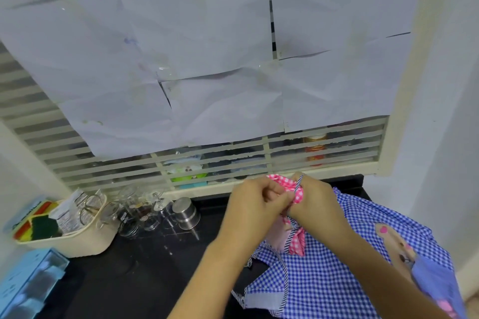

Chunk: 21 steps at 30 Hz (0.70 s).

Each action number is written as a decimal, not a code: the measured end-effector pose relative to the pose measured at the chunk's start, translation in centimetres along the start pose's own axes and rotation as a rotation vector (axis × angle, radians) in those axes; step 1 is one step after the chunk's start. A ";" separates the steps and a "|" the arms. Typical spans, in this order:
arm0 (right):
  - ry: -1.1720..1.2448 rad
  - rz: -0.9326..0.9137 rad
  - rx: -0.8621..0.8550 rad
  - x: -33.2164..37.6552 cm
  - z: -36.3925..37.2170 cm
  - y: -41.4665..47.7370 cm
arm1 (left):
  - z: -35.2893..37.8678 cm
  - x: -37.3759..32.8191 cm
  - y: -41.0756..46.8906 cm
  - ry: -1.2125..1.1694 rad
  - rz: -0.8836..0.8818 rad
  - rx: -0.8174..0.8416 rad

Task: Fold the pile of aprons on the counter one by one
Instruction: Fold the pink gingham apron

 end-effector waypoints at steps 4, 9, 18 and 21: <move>-0.153 0.032 -0.030 0.2 0.3 0.5 | 1.2 0.4 0.5 0.001 -0.014 -0.119; -0.116 0.043 -0.045 0.8 -0.1 0.6 | 1.5 0.2 1.5 0.015 -0.037 -0.105; 0.175 -0.041 -0.045 0.9 -0.8 0.5 | -1.0 1.7 0.7 0.006 0.100 -0.421; 0.181 -0.008 -0.043 0.1 -1.0 0.7 | -1.1 3.2 0.9 -0.110 0.059 -0.427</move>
Point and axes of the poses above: each hand's wrist, its own y-axis towards the middle knuckle, its own z-axis out of the palm, x = y × z, the point moved 10 cm from there along y, towards the middle knuckle, and after that the axes turned 12 degrees about x, right-handed, at the moved point
